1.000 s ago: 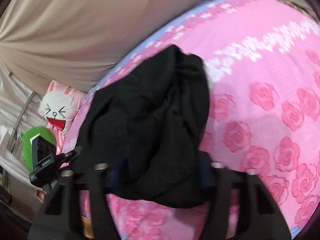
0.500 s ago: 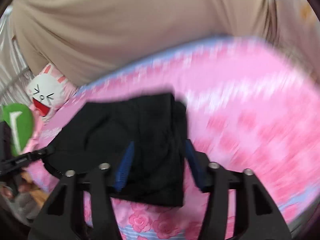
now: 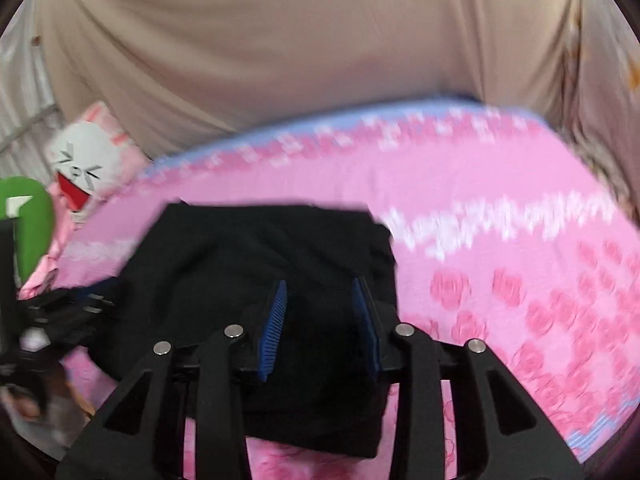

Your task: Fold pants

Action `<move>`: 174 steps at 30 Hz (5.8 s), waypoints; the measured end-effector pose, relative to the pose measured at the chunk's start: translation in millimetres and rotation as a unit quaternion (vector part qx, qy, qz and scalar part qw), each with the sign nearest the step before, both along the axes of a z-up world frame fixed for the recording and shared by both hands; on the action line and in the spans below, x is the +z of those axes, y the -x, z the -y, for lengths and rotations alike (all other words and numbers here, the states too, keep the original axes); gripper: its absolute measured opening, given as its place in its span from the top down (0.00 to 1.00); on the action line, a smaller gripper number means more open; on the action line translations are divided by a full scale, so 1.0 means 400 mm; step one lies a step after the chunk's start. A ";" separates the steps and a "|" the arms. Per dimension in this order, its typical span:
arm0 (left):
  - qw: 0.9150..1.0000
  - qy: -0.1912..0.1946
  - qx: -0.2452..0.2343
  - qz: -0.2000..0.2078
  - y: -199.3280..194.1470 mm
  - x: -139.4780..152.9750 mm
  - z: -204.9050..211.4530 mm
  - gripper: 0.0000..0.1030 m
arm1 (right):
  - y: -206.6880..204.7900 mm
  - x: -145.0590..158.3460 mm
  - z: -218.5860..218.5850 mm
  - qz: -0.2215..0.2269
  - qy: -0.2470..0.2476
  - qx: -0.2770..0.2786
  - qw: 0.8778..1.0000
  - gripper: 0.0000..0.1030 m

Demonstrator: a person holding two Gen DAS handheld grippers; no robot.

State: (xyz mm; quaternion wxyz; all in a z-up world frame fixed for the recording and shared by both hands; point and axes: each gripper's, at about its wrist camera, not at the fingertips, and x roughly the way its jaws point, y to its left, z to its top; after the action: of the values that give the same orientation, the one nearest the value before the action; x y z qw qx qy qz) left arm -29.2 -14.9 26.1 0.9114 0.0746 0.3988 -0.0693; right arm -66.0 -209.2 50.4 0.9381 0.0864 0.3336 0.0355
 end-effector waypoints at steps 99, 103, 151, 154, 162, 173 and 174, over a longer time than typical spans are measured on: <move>0.974 0.139 -0.171 0.053 0.002 0.241 0.148 0.95 | -0.138 -0.077 0.048 -0.062 -0.084 0.098 0.990 0.72; 0.973 0.138 -0.176 0.057 0.004 0.252 0.155 0.95 | -0.108 0.003 0.050 -0.018 -0.102 0.113 0.988 0.94; 0.983 0.132 -0.125 0.013 0.119 0.138 -0.005 0.44 | -0.015 -0.064 0.082 -0.049 -0.112 0.060 0.991 0.80; 0.987 0.134 -0.087 0.014 0.099 0.142 -0.066 0.44 | 0.042 0.046 0.084 0.012 -0.109 0.061 0.992 0.86; 0.990 0.126 -0.057 -0.034 0.055 0.046 -0.102 0.44 | 0.047 -0.099 0.137 -0.071 -0.089 0.003 0.994 0.84; 0.995 0.078 -0.052 -0.026 0.065 0.003 -0.058 0.39 | -0.112 -0.042 0.042 -0.064 0.013 0.023 0.998 0.80; 0.995 0.077 -0.054 -0.025 0.067 0.003 -0.056 0.37 | -0.147 -0.101 0.061 -0.092 0.009 0.010 0.996 0.82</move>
State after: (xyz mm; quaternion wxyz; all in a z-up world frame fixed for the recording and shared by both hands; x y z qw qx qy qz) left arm -55.8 7.3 27.4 0.8990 0.0238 0.4103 -0.1511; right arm -7.1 -233.8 9.9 0.9037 0.0773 0.4197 0.0342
